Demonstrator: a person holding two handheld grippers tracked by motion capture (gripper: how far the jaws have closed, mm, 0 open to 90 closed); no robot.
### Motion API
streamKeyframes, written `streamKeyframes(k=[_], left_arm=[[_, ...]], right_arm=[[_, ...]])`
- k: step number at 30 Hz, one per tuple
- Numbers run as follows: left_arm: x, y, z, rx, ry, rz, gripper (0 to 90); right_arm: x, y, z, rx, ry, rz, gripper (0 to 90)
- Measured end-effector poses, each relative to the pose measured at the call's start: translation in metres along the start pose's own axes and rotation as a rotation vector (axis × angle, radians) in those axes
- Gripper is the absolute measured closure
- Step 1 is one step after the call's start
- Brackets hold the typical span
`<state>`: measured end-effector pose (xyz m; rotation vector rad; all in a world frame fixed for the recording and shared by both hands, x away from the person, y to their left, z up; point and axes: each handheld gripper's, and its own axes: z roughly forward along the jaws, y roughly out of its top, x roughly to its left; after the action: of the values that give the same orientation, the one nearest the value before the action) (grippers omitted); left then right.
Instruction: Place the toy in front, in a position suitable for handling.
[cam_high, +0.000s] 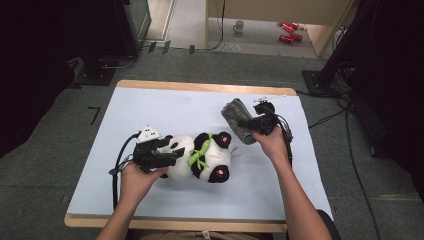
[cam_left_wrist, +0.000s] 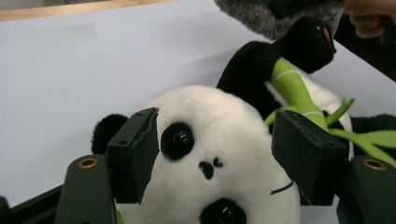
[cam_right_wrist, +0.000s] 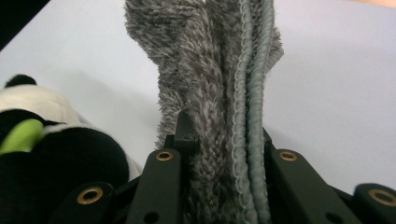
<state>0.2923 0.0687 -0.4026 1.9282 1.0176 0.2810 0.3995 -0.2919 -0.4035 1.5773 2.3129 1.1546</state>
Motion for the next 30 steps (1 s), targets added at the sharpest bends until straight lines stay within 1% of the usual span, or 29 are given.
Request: streamKeyframes(k=[2,3,4,6,8,9,12,13,14,16,18,21,22,24,26,28,30], left_arm=[[0.000,-0.003,-0.001,0.004,-0.001,0.001,30.3],[-0.001,-0.004,-0.001,0.008,0.001,0.000,30.1],[-0.001,-0.006,-0.002,0.009,0.003,0.001,30.1],[-0.001,-0.011,-0.003,0.000,0.005,0.002,30.0],[0.000,-0.014,-0.003,0.010,0.002,-0.015,30.0],[0.001,-0.016,-0.004,0.007,-0.001,-0.024,30.1],[0.002,-0.021,-0.005,-0.005,-0.003,-0.028,29.9],[0.002,-0.023,-0.005,-0.007,-0.002,-0.027,29.3],[0.003,-0.024,-0.005,-0.007,-0.001,-0.026,28.8],[0.003,-0.027,-0.005,-0.010,0.000,-0.034,27.8],[0.003,-0.031,-0.005,-0.016,-0.003,-0.037,27.4],[0.001,-0.035,-0.001,-0.032,0.005,-0.011,26.0],[0.000,-0.036,0.001,-0.037,0.013,-0.001,25.9],[0.000,-0.036,0.003,-0.044,0.021,-0.011,25.9],[-0.001,-0.035,0.005,-0.033,0.027,-0.018,26.6],[-0.002,-0.034,0.006,-0.026,0.035,-0.010,27.2],[-0.002,-0.033,0.007,-0.025,0.033,-0.010,28.6]], right_arm=[[0.004,0.004,-0.004,-0.006,-0.001,-0.003,74.0],[0.008,0.008,-0.009,-0.015,0.009,-0.014,73.9],[0.008,0.008,-0.009,-0.015,0.009,-0.014,73.9],[0.014,0.011,-0.014,-0.017,0.011,-0.023,74.0],[0.019,0.014,-0.017,-0.015,0.017,-0.029,73.9],[0.022,0.015,-0.018,-0.012,0.023,-0.037,74.0],[0.032,0.018,-0.021,-0.001,0.018,-0.072,74.0],[0.035,0.019,-0.022,-0.004,0.023,-0.077,73.8],[0.038,0.020,-0.024,-0.012,0.038,-0.077,73.8],[0.045,0.022,-0.028,-0.026,0.056,-0.080,73.7],[0.054,0.024,-0.031,-0.037,0.065,-0.101,73.6],[0.067,0.027,-0.032,-0.037,0.086,-0.128,73.5],[0.071,0.028,-0.032,-0.037,0.091,-0.136,73.5],[0.080,0.029,-0.033,-0.036,0.100,-0.154,73.5],[0.087,0.030,-0.034,-0.040,0.115,-0.160,73.4],[0.095,0.030,-0.034,-0.043,0.126,-0.171,73.4],[0.103,0.030,-0.034,-0.042,0.141,-0.183,73.2]])
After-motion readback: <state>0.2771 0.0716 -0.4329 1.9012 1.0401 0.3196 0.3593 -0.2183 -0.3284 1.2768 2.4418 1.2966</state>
